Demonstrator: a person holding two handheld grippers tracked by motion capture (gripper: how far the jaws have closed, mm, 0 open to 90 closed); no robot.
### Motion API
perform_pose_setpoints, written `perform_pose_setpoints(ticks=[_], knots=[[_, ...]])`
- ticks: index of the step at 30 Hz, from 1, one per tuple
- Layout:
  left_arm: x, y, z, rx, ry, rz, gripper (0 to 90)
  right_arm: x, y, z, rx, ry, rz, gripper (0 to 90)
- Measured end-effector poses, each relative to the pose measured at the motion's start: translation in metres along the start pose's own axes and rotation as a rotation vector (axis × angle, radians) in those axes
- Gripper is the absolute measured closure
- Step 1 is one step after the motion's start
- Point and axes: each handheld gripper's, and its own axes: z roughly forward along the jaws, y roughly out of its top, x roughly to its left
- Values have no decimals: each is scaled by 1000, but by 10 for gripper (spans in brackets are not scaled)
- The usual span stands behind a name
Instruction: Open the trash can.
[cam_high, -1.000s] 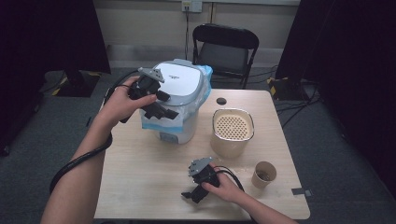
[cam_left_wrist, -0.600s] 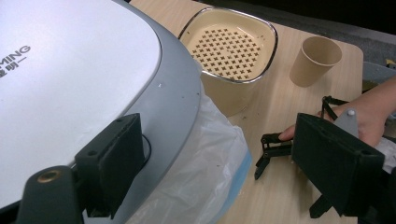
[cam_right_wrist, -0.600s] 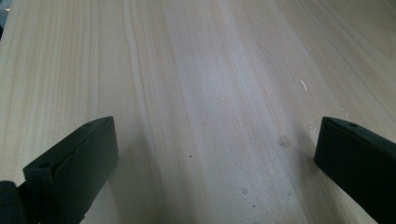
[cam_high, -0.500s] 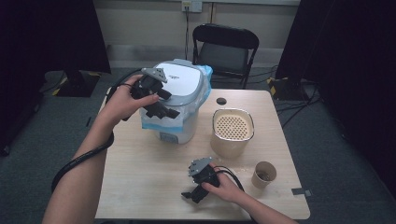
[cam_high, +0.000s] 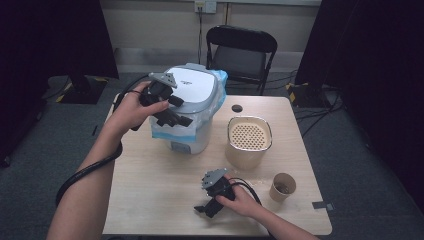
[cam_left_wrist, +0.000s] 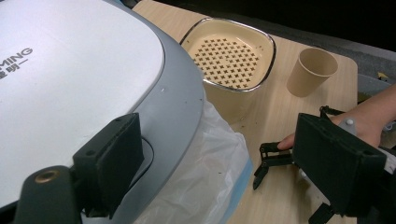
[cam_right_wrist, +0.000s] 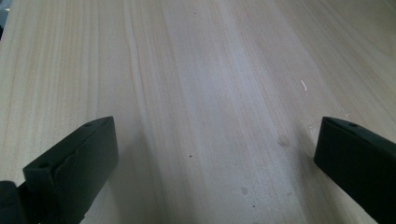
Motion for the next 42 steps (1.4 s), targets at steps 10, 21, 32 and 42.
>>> perform_pose_setpoints(ticks=[10, 21, 32, 42], knots=[[-6, 2, 0, 33, 12, 18, 171, 0, 0, 0, 0, 1, 0, 0], [-17, -8, -7, 11, 4, 30, 170, 0, 0, 0, 0, 1, 0, 0], [-30, -28, -4, 4, -20, 30, 170, 0, 0, 0, 2, 1, 6, 0], [-43, -44, 14, 4, -61, 42, 170, 0, 0, 0, 1, 1, 8, 0]])
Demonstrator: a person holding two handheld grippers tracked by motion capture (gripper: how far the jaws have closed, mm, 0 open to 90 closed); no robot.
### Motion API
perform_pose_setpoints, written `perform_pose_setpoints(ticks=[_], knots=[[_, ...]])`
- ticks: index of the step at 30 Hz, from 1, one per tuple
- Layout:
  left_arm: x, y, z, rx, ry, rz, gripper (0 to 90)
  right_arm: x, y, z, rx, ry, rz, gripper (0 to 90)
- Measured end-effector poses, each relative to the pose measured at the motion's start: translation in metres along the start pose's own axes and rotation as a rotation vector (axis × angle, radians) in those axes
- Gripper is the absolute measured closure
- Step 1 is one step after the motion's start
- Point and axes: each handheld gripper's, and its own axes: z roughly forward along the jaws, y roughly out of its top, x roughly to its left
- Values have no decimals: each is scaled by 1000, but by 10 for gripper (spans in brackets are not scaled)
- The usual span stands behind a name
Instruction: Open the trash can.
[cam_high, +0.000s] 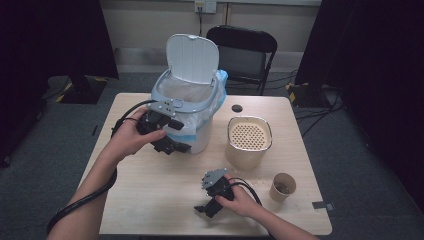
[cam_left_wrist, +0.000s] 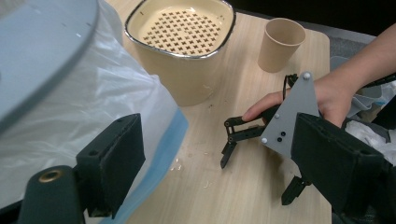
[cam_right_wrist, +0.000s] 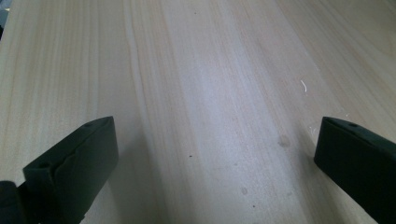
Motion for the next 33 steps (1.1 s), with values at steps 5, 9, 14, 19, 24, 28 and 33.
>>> perform_pose_setpoints(ticks=[5, 9, 14, 19, 24, 28, 33], knots=[[-3, -10, 8, -3, -11, 2, 170, -1, 0, 0, -1, 0, -7, 0], [-6, -15, 10, 7, -11, 6, 170, 0, 0, 0, -1, 0, -3, 0], [-10, -23, 11, -10, -19, 4, 170, 0, 0, 0, 0, 0, -4, 0], [-13, -34, 16, -6, -29, -4, 170, 0, 0, 0, 1, -3, -5, 0], [-14, -48, 23, -2, -38, -19, 170, 0, 0, 0, -1, -4, -3, 0], [-16, -58, 28, -2, -43, -25, 170, 0, 0, 0, -1, -5, -2, 0], [-16, -67, 33, -3, -43, -31, 170, 0, 0, 0, -3, -3, -4, 0]])
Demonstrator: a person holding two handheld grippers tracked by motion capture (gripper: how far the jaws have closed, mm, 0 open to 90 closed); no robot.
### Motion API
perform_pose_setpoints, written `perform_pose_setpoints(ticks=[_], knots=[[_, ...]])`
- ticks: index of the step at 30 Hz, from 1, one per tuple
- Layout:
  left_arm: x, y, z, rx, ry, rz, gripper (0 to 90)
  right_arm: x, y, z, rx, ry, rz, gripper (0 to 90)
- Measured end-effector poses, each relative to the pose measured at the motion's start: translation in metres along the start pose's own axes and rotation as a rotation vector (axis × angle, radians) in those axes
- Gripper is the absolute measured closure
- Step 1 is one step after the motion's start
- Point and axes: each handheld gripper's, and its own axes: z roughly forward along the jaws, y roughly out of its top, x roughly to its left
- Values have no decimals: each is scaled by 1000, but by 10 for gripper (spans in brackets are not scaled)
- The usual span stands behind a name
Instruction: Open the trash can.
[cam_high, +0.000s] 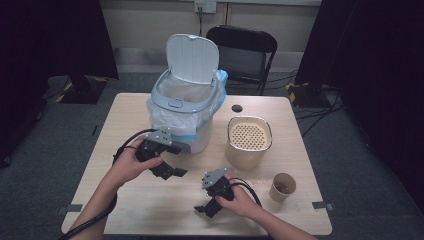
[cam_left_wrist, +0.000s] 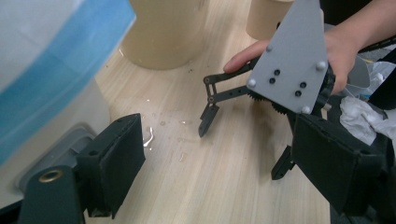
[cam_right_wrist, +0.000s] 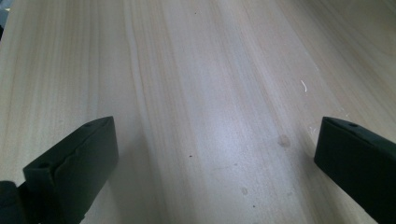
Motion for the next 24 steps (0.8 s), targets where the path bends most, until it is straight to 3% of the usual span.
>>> perform_pose_setpoints(ticks=[12, 21, 24], knots=[[1, -22, 11, -14, -6, -14, 169, 0, 0, 0, 1, -1, -1, 0], [-2, -35, 18, 12, -11, -14, 169, 0, 0, 0, 1, 0, -3, 0], [-3, -39, 20, -7, -17, -23, 169, 0, 0, 0, 1, 0, -3, 0]])
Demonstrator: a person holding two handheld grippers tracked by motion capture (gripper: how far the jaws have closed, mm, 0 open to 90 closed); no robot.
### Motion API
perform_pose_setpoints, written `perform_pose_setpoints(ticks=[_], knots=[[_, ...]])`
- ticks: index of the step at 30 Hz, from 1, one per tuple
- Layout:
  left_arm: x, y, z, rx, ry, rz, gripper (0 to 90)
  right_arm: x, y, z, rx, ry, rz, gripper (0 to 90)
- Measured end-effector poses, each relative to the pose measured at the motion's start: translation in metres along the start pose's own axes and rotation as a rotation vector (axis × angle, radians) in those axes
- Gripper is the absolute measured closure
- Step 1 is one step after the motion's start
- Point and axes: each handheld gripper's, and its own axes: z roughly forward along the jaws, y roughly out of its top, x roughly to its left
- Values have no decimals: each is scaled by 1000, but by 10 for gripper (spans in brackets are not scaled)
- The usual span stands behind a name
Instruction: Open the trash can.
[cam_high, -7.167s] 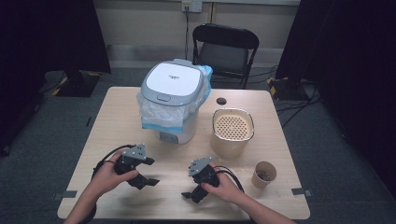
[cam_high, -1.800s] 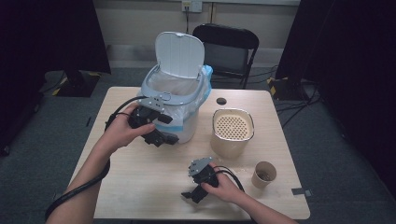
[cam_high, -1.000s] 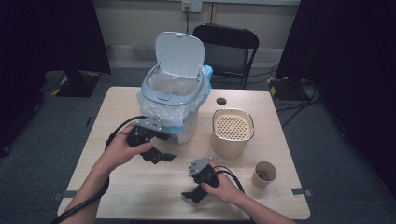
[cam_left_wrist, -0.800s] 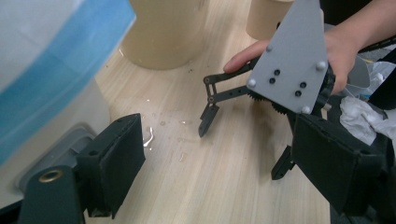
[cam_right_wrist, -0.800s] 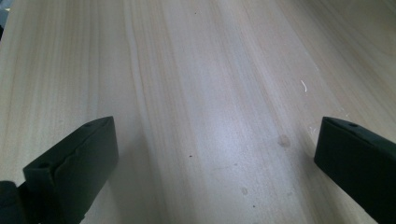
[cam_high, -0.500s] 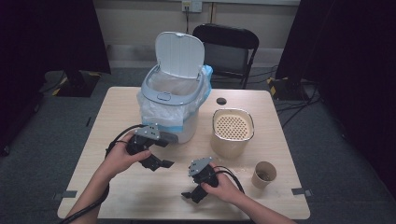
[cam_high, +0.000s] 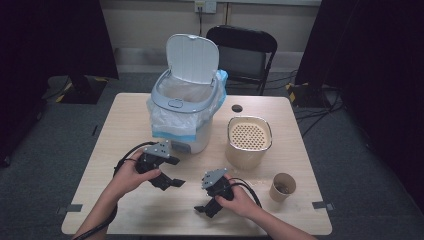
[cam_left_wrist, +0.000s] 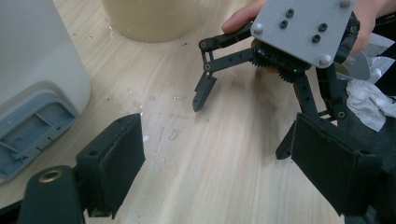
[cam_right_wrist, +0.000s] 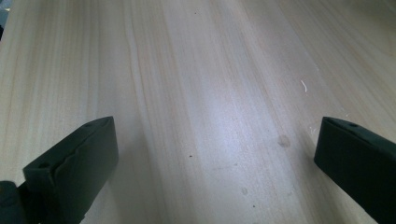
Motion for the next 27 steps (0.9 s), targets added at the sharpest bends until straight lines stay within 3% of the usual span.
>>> perform_pose_setpoints(ticks=[6, 14, 16, 27], knots=[[0, -7, 2, -1, 3, -4, 169, 0, 0, 0, 4, 1, 2, 0], [1, -22, 9, 34, 1, -11, 169, 0, 0, 0, 4, 1, 6, 0], [0, -27, 13, 24, 1, -24, 169, 0, 0, 0, 4, 1, 4, 0], [-4, -48, 32, 66, -23, -9, 169, 0, 0, 0, 5, 1, 3, 0]])
